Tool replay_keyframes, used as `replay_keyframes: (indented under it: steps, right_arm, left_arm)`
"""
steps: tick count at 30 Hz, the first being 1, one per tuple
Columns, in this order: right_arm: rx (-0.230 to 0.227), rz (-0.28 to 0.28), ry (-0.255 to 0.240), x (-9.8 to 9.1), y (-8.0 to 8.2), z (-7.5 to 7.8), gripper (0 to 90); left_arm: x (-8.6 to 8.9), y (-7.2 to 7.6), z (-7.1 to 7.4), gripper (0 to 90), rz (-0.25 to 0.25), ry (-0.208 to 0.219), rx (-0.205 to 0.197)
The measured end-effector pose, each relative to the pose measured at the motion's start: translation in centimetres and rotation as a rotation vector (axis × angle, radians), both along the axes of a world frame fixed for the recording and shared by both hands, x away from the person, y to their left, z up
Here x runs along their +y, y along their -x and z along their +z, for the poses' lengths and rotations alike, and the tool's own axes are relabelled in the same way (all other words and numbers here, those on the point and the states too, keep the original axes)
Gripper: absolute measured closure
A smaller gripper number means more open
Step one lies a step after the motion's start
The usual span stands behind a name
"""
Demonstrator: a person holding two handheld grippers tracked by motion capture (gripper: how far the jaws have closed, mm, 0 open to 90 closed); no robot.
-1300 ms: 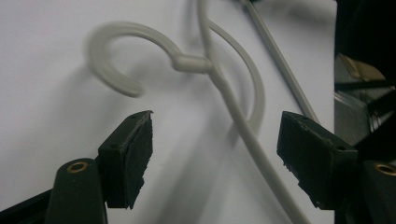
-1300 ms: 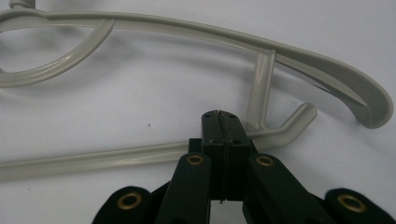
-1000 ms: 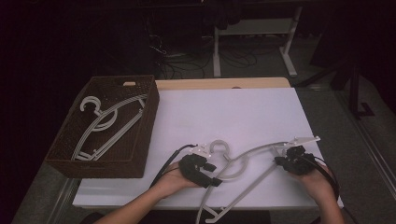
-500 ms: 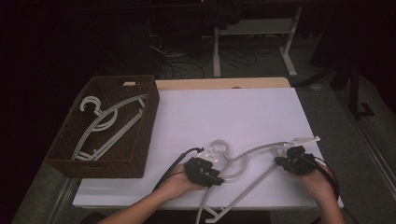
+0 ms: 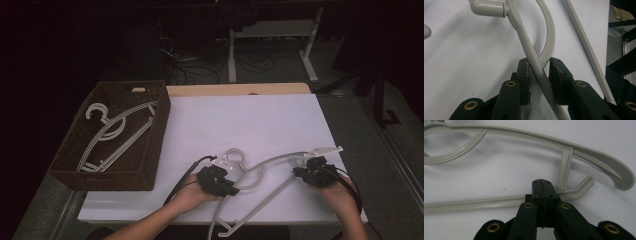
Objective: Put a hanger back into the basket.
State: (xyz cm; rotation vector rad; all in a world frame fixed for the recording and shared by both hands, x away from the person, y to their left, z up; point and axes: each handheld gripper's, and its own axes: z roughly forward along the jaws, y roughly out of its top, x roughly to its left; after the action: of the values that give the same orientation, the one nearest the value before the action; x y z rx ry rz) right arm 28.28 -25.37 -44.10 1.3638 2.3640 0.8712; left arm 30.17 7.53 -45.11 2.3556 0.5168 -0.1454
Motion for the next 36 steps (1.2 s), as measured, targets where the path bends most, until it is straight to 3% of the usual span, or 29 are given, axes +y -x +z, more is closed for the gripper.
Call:
replay_keyframes:
  steps: [11,15,18,21,26,32,36]
  right_arm:
    - [-0.013,0.05,-0.037,1.3,-0.3,0.1,88.1]
    - [-0.033,0.062,-0.065,1.6,-0.3,0.3,84.8]
    - [-0.042,0.071,-0.087,1.6,-0.3,0.5,81.4]
    - [-0.051,0.085,-0.117,1.6,-0.1,0.7,74.8]
    - [-0.07,0.114,-0.15,2.1,0.0,0.9,54.0]
    - [-0.098,0.126,-0.189,2.7,-0.2,0.7,34.1]
    - [-0.121,0.134,-0.205,3.1,-0.2,0.7,24.6]
  left_arm:
    - [2.7,-1.5,2.6,77.4,0.087,0.112,0.012]
    - [3.8,-2.1,3.8,80.3,0.111,0.158,-0.018]
    - [4.6,-2.4,4.6,80.7,0.131,0.159,-0.06]
    - [5.5,-2.9,5.1,80.8,0.159,0.175,-0.071]
    - [6.7,-3.4,7.1,80.8,0.209,0.188,-0.115]
    - [8.1,-4.0,10.6,80.8,0.254,0.214,-0.172]
    - [9.6,-4.6,13.7,80.7,0.28,0.224,-0.213]
